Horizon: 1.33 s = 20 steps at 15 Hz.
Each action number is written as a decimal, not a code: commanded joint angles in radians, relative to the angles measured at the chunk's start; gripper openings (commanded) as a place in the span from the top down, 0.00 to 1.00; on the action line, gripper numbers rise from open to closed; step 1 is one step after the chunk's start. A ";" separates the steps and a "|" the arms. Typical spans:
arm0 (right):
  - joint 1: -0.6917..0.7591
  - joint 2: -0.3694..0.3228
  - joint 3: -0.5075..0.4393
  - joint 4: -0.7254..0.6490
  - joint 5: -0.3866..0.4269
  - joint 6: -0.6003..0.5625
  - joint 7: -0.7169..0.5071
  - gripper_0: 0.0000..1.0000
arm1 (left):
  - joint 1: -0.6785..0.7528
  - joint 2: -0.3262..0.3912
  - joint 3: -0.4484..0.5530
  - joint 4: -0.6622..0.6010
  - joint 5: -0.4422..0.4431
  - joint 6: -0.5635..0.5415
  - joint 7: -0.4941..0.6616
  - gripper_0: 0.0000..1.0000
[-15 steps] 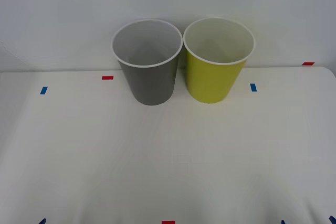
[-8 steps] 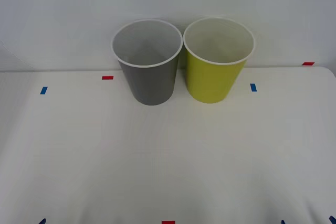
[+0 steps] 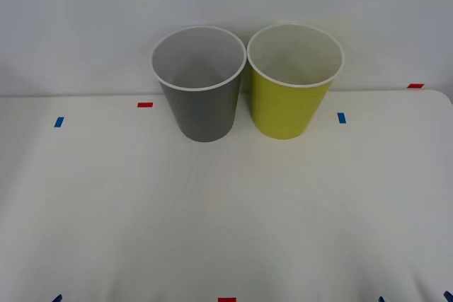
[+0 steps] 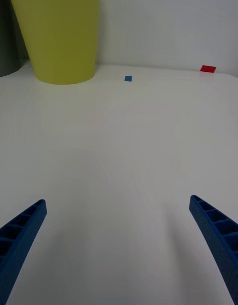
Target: Put cans in the gray bin and PET bottles in the light green bin.
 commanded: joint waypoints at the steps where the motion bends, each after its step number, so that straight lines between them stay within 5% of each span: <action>1: 0.000 0.000 0.000 0.000 0.000 0.000 0.000 0.00 | 0.000 0.000 0.000 0.000 0.000 0.000 0.000 0.00; 20: 0.000 0.000 0.000 0.000 0.000 0.000 0.000 0.00 | 0.000 0.000 0.000 0.000 0.000 0.000 0.000 0.00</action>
